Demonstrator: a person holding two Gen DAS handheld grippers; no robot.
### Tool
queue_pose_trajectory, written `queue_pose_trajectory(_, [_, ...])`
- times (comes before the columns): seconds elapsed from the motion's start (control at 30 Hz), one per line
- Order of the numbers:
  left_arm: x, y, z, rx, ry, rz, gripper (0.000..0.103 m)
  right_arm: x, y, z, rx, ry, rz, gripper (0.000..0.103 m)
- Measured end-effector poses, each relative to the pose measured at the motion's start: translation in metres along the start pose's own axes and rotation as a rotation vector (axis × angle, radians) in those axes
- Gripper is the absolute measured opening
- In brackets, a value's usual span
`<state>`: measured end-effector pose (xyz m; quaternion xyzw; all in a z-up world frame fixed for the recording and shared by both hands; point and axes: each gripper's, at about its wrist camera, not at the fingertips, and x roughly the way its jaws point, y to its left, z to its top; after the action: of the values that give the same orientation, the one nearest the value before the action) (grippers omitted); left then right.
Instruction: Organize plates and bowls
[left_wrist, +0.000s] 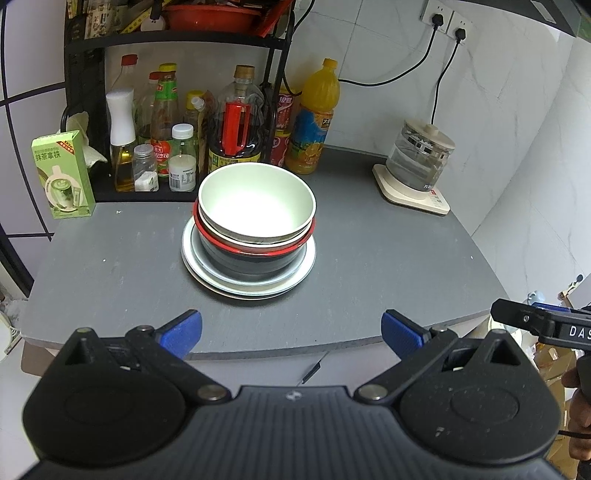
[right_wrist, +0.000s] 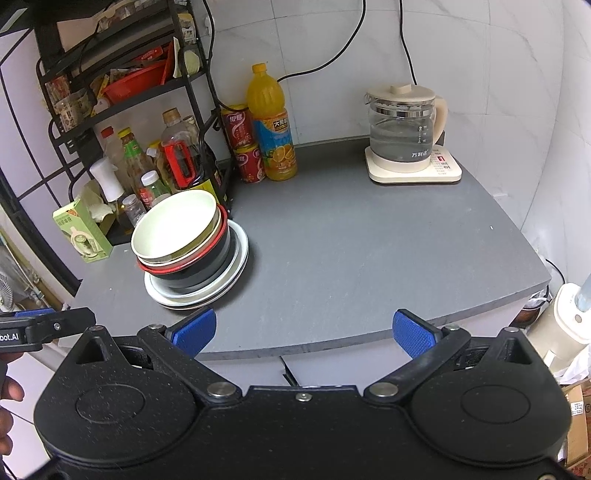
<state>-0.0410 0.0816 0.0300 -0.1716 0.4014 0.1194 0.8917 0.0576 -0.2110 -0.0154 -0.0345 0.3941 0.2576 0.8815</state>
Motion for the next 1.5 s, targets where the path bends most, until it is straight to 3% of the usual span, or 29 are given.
queue_pose_trajectory(1.5, [-0.0013, -0.0015, -0.0039, 0.004, 0.02, -0.003, 0.102, -0.0044, 0.0017, -0.0048, -0.015, 0.001, -0.02, 0.103])
